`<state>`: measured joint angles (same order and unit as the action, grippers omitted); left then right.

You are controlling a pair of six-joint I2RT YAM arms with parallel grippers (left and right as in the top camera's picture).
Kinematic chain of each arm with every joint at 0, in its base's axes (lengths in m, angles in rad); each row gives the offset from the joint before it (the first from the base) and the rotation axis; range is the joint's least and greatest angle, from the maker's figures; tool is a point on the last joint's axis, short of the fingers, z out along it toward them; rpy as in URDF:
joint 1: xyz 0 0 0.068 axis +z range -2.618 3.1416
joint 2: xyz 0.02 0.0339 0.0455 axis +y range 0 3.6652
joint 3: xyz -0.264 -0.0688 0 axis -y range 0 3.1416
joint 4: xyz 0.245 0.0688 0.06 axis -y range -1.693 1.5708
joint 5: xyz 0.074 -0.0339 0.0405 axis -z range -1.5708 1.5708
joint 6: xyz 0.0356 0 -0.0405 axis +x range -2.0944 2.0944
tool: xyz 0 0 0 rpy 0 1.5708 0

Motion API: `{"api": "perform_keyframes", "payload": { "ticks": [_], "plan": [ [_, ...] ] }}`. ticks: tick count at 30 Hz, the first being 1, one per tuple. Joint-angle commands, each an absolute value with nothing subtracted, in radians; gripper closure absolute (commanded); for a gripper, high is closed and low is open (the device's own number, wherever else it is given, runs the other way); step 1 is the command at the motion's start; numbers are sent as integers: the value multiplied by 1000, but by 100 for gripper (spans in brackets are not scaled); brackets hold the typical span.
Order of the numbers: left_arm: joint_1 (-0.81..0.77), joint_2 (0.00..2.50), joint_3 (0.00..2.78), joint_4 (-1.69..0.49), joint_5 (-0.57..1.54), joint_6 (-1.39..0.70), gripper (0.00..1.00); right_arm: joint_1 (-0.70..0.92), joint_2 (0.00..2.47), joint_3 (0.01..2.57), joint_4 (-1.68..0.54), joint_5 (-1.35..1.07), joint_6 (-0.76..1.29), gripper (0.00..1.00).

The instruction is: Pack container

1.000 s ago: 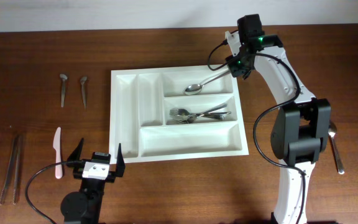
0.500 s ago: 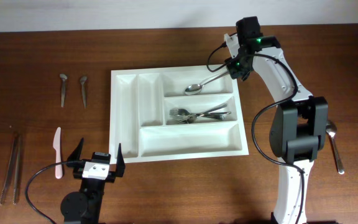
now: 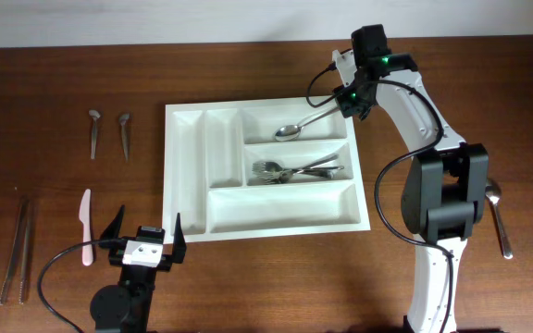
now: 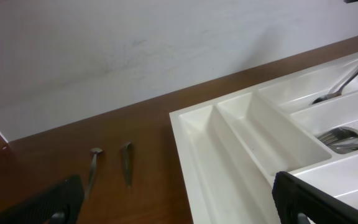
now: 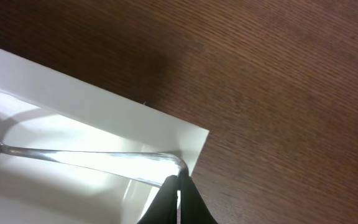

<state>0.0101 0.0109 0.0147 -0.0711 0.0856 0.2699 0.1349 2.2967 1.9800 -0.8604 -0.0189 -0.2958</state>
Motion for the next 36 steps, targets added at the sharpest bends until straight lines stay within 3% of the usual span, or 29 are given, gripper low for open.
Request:
{"api": "perform_keyframes", "payload": {
  "ticks": [1, 36],
  "plan": [
    [16, 5, 9, -74, 82, 278, 1, 144, 2313, 1999, -857, -39, -299, 96],
    [16, 5, 9, -74, 82, 278, 1, 143, 2332, 1999, -834, 56, -299, 96]
  ]
}}
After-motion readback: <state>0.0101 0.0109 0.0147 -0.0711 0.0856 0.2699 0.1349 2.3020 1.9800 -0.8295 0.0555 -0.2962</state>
